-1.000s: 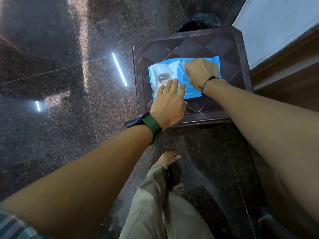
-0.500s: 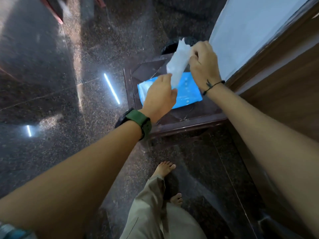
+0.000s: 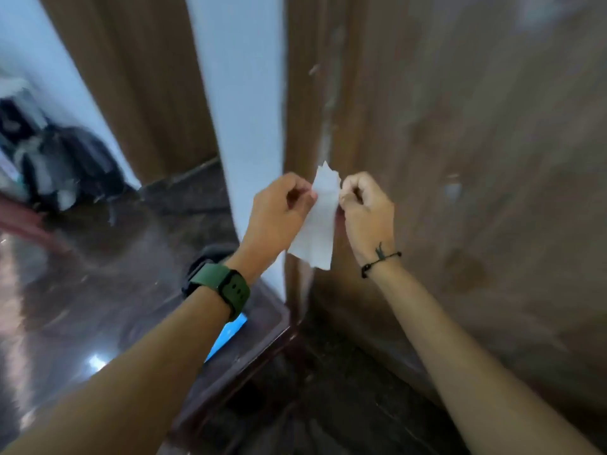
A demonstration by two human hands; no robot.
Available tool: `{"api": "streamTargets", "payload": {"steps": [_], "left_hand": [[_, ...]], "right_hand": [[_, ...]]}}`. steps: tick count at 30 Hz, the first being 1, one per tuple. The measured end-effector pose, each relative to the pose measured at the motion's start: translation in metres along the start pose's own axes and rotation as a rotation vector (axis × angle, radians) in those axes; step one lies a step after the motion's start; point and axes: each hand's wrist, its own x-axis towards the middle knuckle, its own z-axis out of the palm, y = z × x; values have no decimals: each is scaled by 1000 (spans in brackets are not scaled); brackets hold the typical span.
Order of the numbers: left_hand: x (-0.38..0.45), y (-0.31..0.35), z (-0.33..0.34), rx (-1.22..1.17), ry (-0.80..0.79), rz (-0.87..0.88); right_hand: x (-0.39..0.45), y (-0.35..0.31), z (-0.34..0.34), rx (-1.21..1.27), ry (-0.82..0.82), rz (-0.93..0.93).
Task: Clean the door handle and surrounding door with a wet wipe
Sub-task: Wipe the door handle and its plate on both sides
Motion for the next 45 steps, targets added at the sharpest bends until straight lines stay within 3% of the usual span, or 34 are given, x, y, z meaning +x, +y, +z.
{"api": "streamTargets", "payload": {"steps": [6,13,18,28,33,38,41,45], "left_hand": [[3,134,110,-202,-262,189],[-21,240,207,-434,-543,290],[-29,278,250,-583,-773,315],[-12,298,328,-653,-905,290],[-40,314,378,-533,-996,406],[-52,324,419,-236,-959,724],[-52,328,434,-58,-1051,782],[-55,329,439,95,-1064,821]], "right_hand": [[-5,-24,-159,77,402,35],[-32,-37,-288,-165,561,-32],[-42,-35,-345,-335,830,46],[-48,-24,-428,-549,1302,189],[-59,-5,-462,-663,1280,286],[-40,27,-494,-937,1098,317],[-25,47,-507,-1123,973,307],[-22,68,-505,-1231,1060,290]]}}
